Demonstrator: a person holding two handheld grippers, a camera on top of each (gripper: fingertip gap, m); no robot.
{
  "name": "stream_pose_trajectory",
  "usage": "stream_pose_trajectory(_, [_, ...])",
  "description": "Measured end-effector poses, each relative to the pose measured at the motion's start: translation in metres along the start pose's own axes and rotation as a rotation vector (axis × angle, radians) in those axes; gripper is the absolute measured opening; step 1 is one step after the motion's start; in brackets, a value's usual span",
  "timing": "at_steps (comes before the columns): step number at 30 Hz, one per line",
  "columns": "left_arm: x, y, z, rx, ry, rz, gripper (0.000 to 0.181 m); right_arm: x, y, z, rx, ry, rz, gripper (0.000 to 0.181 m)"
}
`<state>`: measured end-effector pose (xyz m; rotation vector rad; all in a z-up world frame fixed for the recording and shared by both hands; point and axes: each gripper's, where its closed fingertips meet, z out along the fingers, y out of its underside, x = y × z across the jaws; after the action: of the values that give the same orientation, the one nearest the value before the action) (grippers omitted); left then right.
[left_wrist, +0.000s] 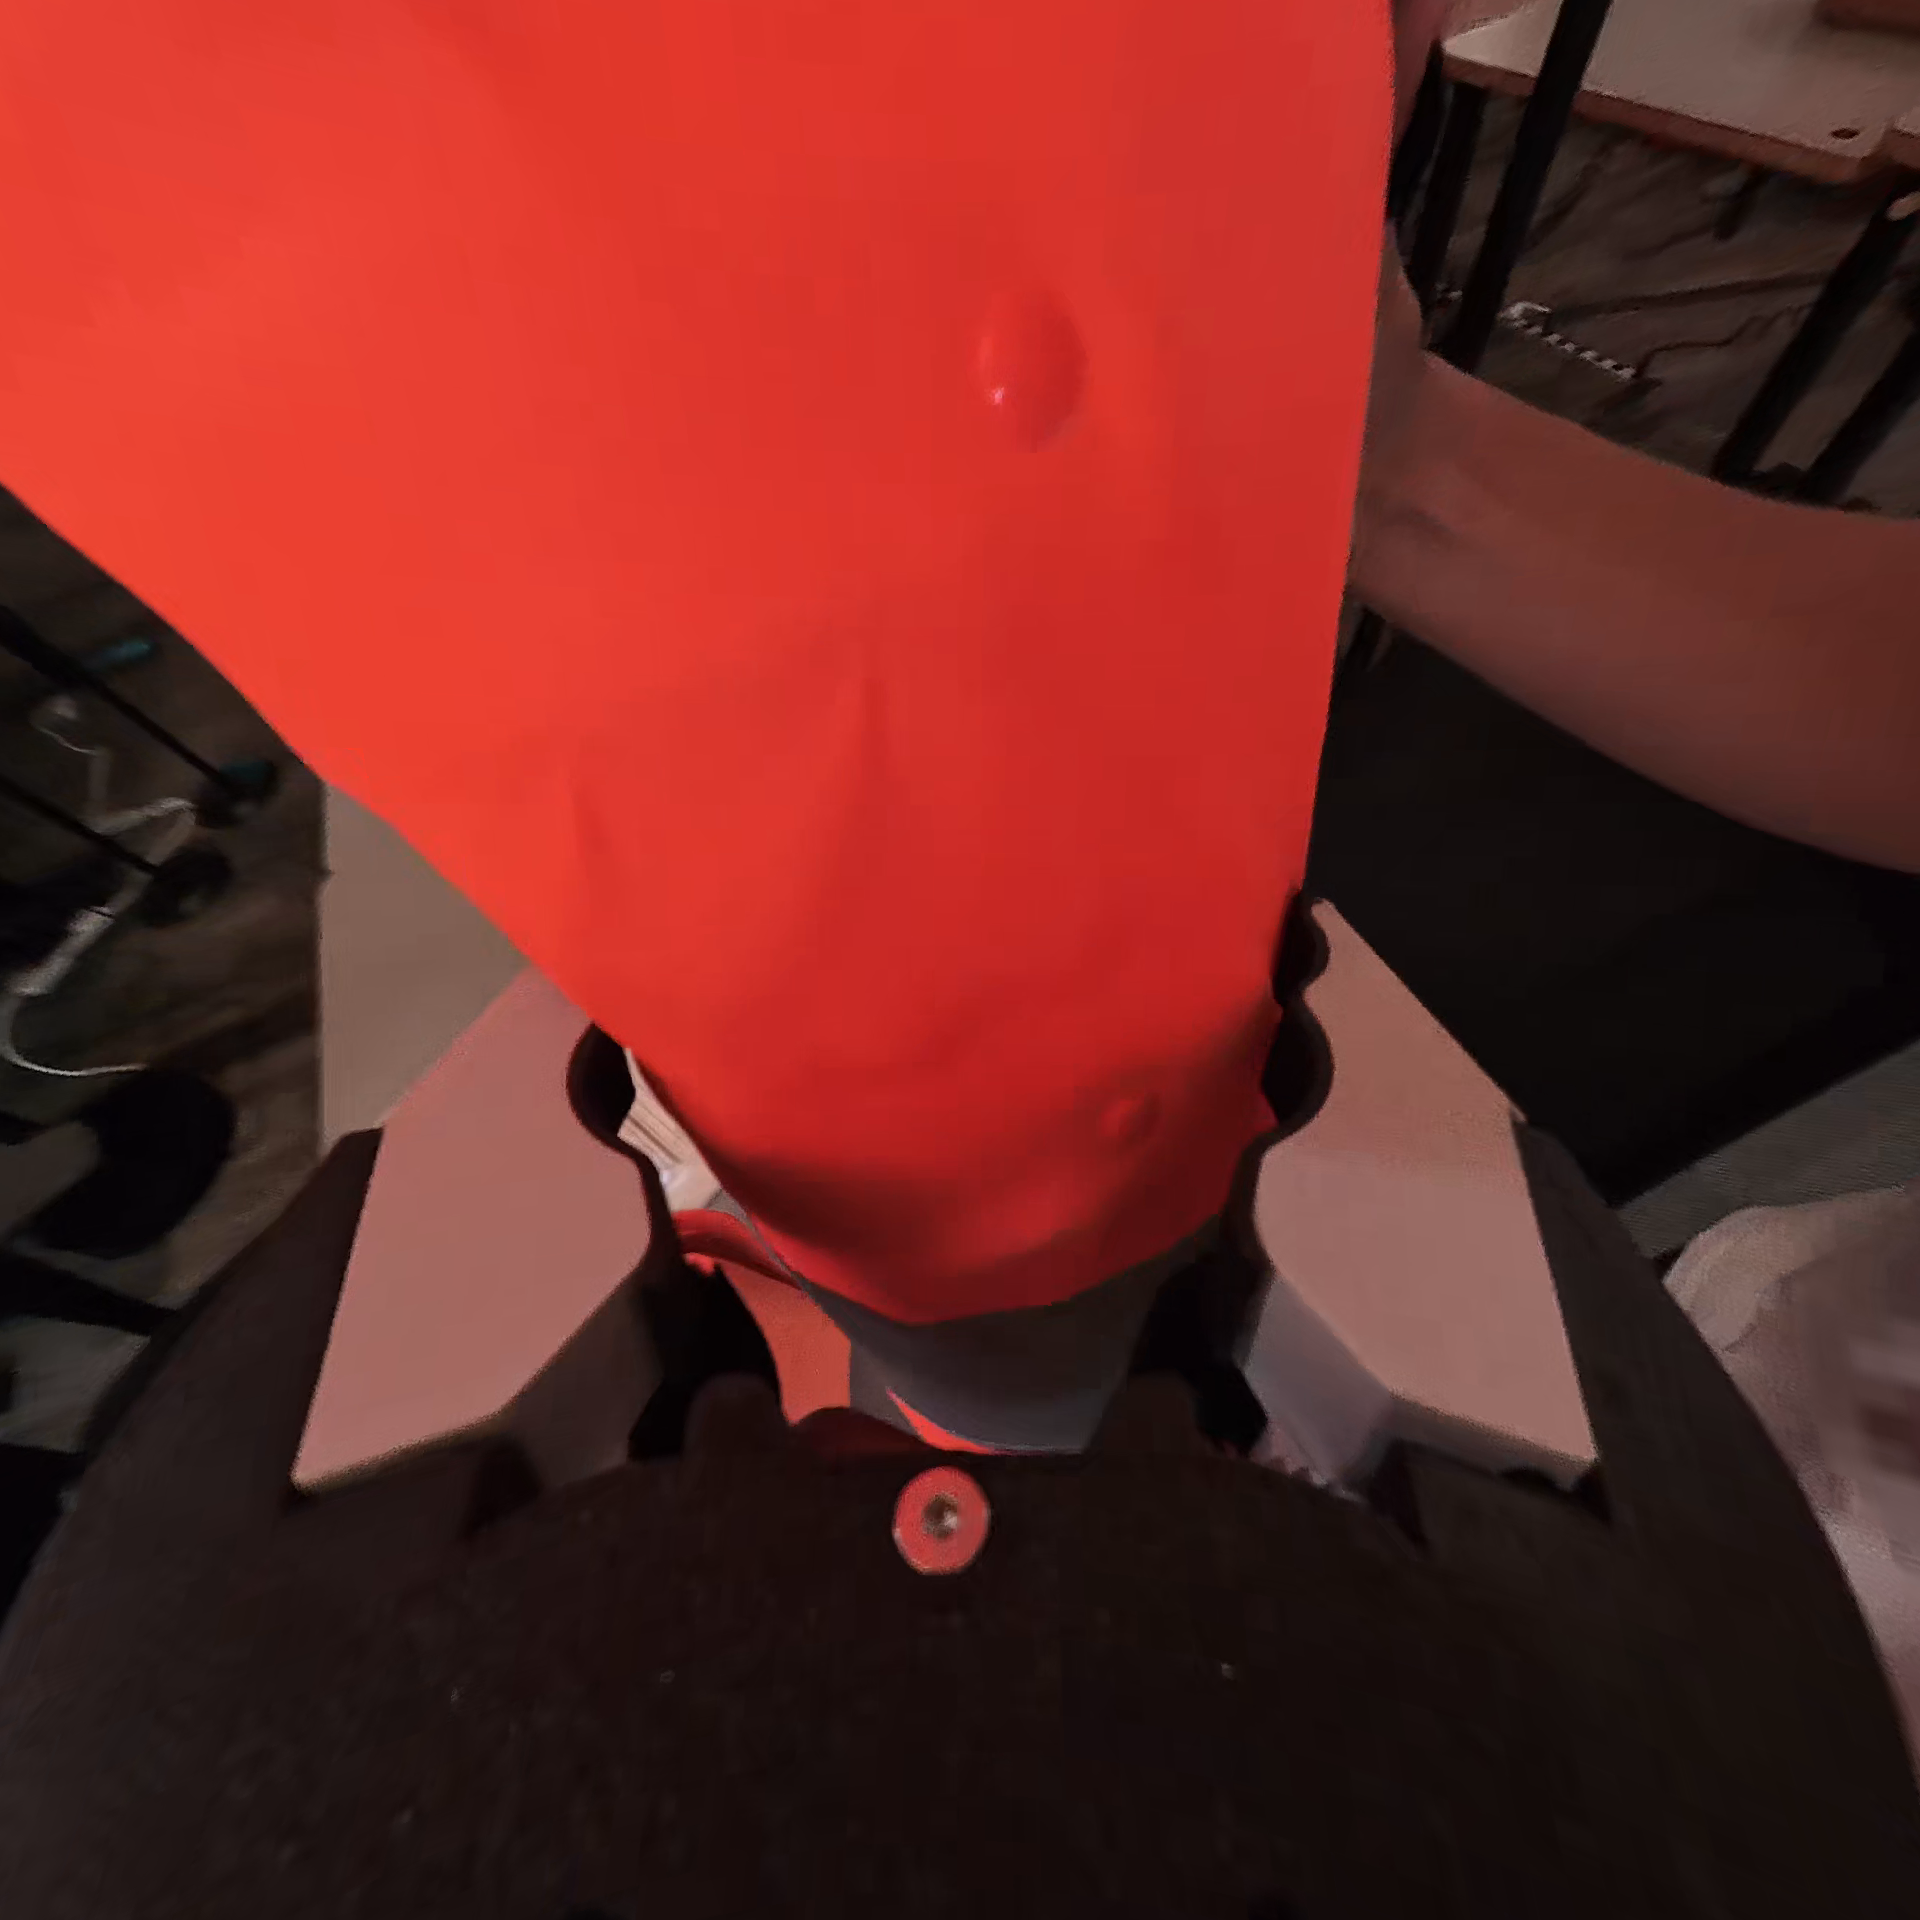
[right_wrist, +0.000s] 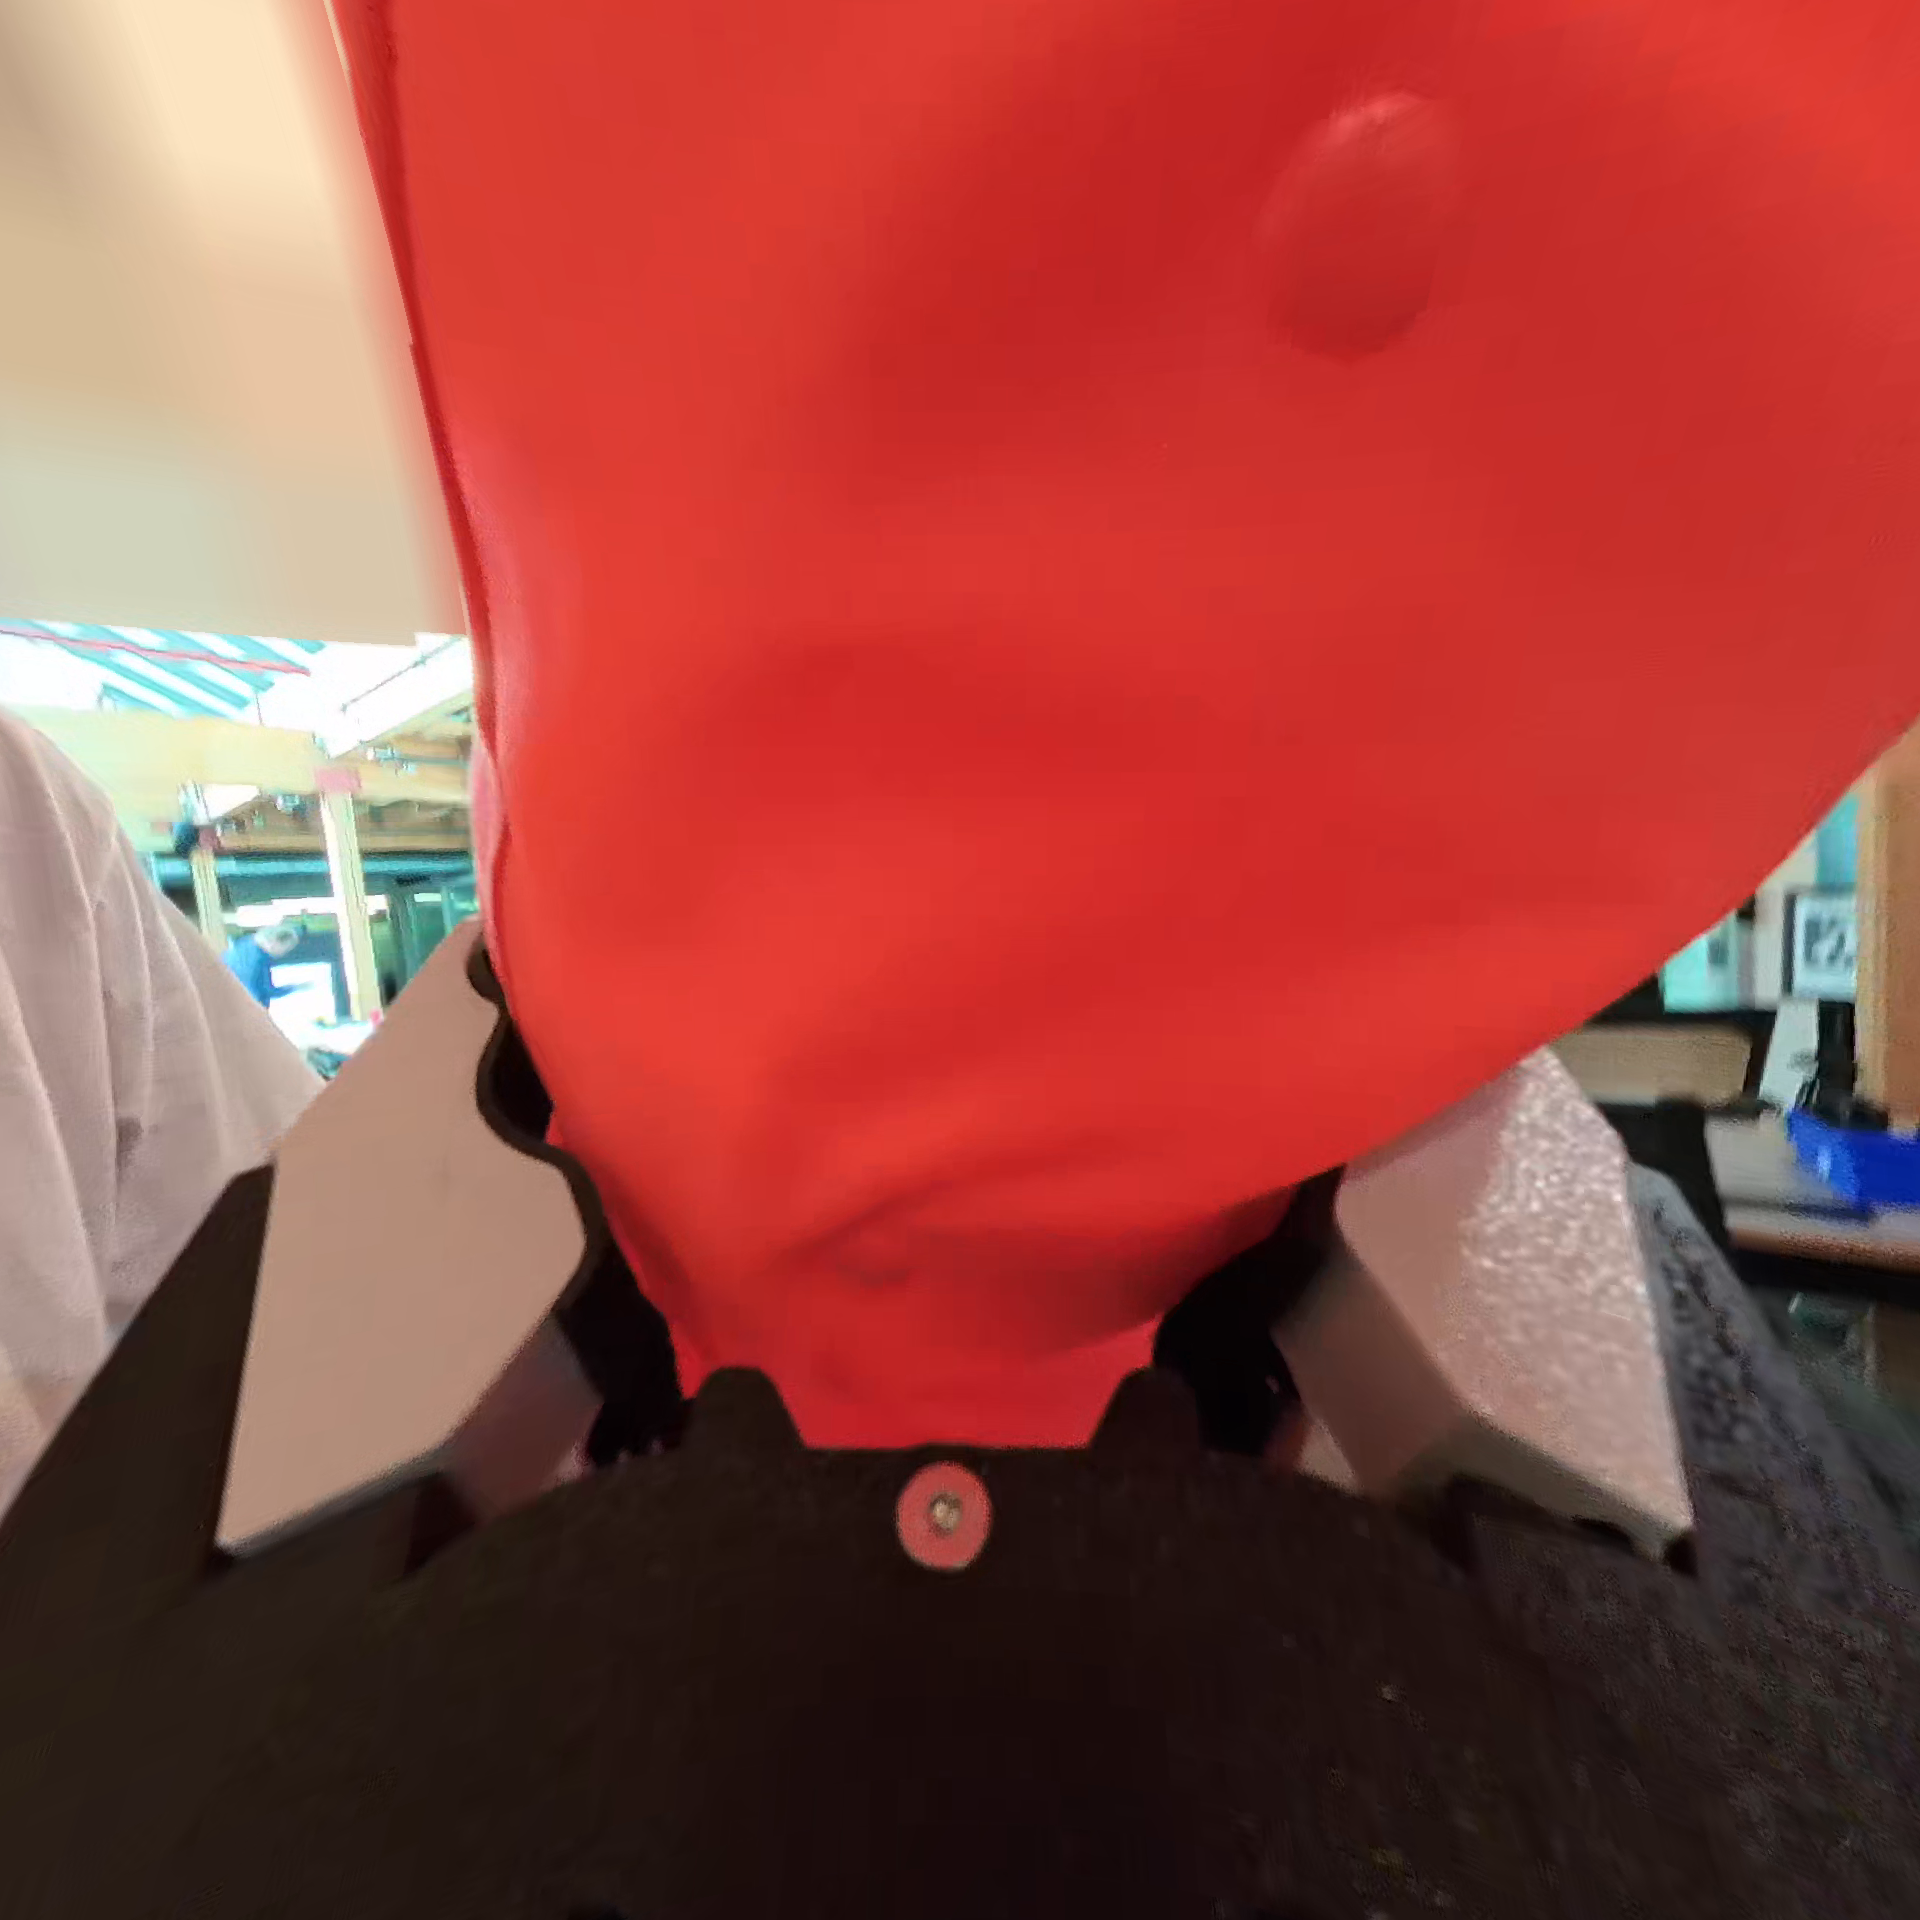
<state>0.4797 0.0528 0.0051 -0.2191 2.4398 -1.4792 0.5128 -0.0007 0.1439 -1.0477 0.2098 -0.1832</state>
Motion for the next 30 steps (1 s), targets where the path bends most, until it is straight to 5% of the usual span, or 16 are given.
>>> stream_pose_trajectory(4, [-0.015,-0.035,-0.04,0.061,-0.165,0.044,0.131,-0.026,-0.044,0.036,0.001,-0.057,-0.181,0.154])
stream_pose_trajectory(9, [-0.019,0.081,-0.043,-0.099,-0.413,-0.143,0.131,-0.044,-0.047,0.051,0.06,0.0,-0.344,0.15])
stream_pose_trajectory(13, [-0.057,0.094,-0.042,-0.101,-0.74,-0.082,0.121,-0.059,-0.049,0.057,0.092,-0.037,-0.324,0.151])
stream_pose_trajectory(21, [-0.072,0.132,-0.039,-0.177,-0.985,-0.039,0.097,-0.065,-0.038,0.04,0.102,0.004,-0.416,0.152])
stream_pose_trajectory(30, [-0.101,0.181,-0.029,-0.122,-1.016,-0.134,0.078,-0.039,-0.005,0.049,0.02,0.058,-0.413,0.155])
